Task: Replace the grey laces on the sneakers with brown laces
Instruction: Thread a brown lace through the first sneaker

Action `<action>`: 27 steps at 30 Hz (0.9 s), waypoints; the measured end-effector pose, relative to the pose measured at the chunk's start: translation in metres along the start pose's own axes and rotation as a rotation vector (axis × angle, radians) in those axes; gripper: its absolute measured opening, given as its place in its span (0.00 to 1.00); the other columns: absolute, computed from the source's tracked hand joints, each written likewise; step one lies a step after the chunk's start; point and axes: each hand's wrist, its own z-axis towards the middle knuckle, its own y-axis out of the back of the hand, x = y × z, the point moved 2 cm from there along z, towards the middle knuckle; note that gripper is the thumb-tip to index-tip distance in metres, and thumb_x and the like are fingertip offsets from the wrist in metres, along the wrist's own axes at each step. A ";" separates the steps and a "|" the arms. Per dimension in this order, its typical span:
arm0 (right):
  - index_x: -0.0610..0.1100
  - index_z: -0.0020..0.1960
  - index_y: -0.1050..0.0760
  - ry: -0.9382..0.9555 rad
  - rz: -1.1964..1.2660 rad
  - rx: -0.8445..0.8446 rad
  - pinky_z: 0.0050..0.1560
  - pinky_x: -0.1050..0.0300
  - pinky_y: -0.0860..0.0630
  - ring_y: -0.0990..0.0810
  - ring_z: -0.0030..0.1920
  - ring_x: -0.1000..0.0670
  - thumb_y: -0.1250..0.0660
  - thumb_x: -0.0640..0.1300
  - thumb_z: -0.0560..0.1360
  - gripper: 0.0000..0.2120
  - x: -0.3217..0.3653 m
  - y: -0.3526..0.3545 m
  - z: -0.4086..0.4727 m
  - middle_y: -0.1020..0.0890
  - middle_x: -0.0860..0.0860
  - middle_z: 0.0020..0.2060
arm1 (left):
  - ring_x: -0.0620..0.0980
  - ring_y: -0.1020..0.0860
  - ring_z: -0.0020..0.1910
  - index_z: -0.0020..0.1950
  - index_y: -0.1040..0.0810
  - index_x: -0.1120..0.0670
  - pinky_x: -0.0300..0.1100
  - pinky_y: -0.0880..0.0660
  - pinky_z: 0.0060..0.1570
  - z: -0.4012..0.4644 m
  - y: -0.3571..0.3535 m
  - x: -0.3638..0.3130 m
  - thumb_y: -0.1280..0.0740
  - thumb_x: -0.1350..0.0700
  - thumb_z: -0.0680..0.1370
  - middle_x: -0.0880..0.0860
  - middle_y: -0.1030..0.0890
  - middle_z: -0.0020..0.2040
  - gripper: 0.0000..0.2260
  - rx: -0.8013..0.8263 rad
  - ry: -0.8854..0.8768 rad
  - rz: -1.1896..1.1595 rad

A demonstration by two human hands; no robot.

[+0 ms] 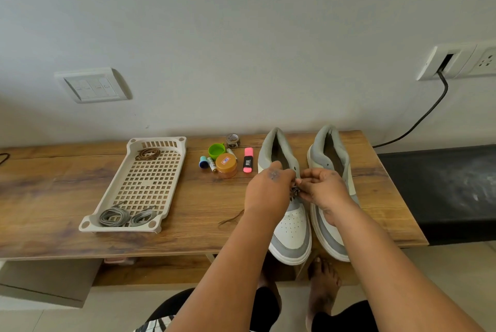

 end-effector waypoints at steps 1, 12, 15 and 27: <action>0.48 0.47 0.24 0.000 -0.001 0.001 0.53 0.50 0.19 0.17 0.49 0.45 0.31 0.33 0.76 0.09 0.000 0.000 0.000 0.17 0.43 0.44 | 0.51 0.25 0.39 0.55 0.22 0.53 0.41 0.27 0.36 0.000 0.000 0.000 0.36 0.58 0.81 0.51 0.28 0.48 0.05 0.002 -0.002 0.000; 0.46 0.51 0.23 0.035 -0.053 0.002 0.54 0.49 0.19 0.17 0.50 0.45 0.30 0.35 0.76 0.08 0.000 -0.001 -0.001 0.16 0.43 0.46 | 0.50 0.24 0.43 0.57 0.22 0.52 0.42 0.24 0.42 0.002 -0.007 0.004 0.37 0.55 0.82 0.51 0.26 0.50 0.07 -0.001 0.062 -0.041; 0.49 0.46 0.22 0.067 -0.101 0.000 0.52 0.50 0.18 0.16 0.48 0.47 0.31 0.37 0.77 0.08 -0.001 0.000 0.001 0.16 0.45 0.44 | 0.51 0.24 0.45 0.58 0.21 0.52 0.41 0.27 0.41 0.001 -0.010 0.005 0.38 0.55 0.82 0.51 0.26 0.52 0.08 0.010 0.081 -0.086; 0.51 0.48 0.26 0.386 -0.362 -0.284 0.43 0.61 0.26 0.21 0.46 0.54 0.36 0.38 0.79 0.08 0.032 0.018 -0.013 0.21 0.55 0.43 | 0.49 0.20 0.49 0.57 0.19 0.54 0.45 0.22 0.50 0.003 -0.007 0.013 0.37 0.55 0.82 0.51 0.17 0.50 0.09 0.135 0.246 -0.393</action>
